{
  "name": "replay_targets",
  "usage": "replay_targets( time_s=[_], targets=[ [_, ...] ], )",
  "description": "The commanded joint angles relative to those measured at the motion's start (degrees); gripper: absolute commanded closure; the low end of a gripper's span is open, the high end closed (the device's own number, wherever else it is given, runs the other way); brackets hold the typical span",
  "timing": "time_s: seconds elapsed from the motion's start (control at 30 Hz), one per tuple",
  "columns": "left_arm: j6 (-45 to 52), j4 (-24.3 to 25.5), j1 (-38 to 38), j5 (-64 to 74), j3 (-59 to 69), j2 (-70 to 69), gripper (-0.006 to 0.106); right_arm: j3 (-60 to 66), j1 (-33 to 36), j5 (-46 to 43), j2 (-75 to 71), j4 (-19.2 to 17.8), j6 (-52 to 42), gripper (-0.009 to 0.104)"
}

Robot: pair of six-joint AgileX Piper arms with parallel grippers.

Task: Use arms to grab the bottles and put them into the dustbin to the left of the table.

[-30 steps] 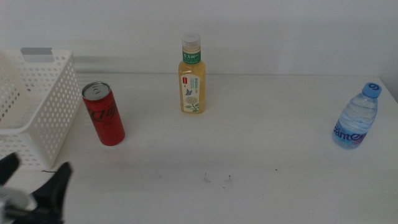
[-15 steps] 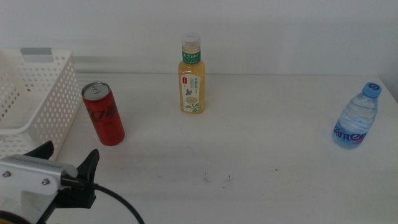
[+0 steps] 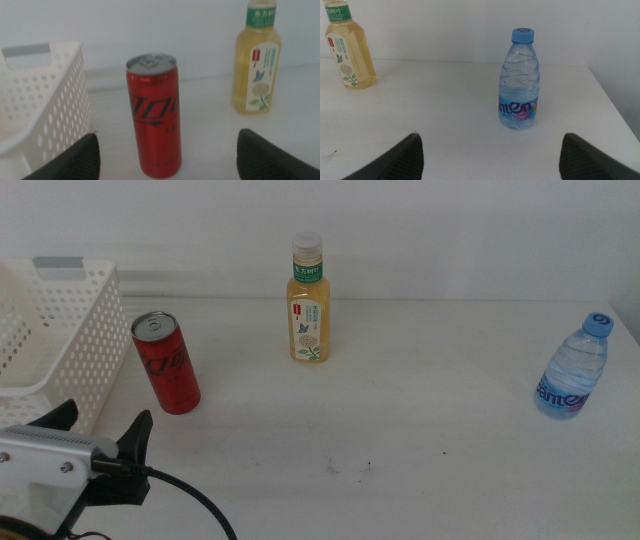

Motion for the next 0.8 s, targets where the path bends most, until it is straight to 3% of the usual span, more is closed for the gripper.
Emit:
replay_targets(
  time_s=[0.0, 0.3, 0.6, 0.77],
  targets=[
    [-0.19, -0.71, -0.25, -2.52, 0.01, 0.17, 0.007, 0.21, -0.27, -0.41, -0.29, -0.21, -0.3, 0.005],
    [-0.51, 0.29, -0.15, -0.13, 0.01, 1.24, 0.007, 0.21, -0.27, -0.41, -0.29, -0.21, -0.3, 0.005],
    [-1.71, -0.22, -0.15, -4.37, -6.48, 15.9, 0.007, 0.21, -0.27, -0.41, -0.29, -0.21, -0.3, 0.005],
    [-3.19, -3.41, -0.15, -4.37, -10.93, 23.35, 0.007, 0.21, -0.27, -0.41, -0.29, -0.21, -0.3, 0.005]
  ],
)
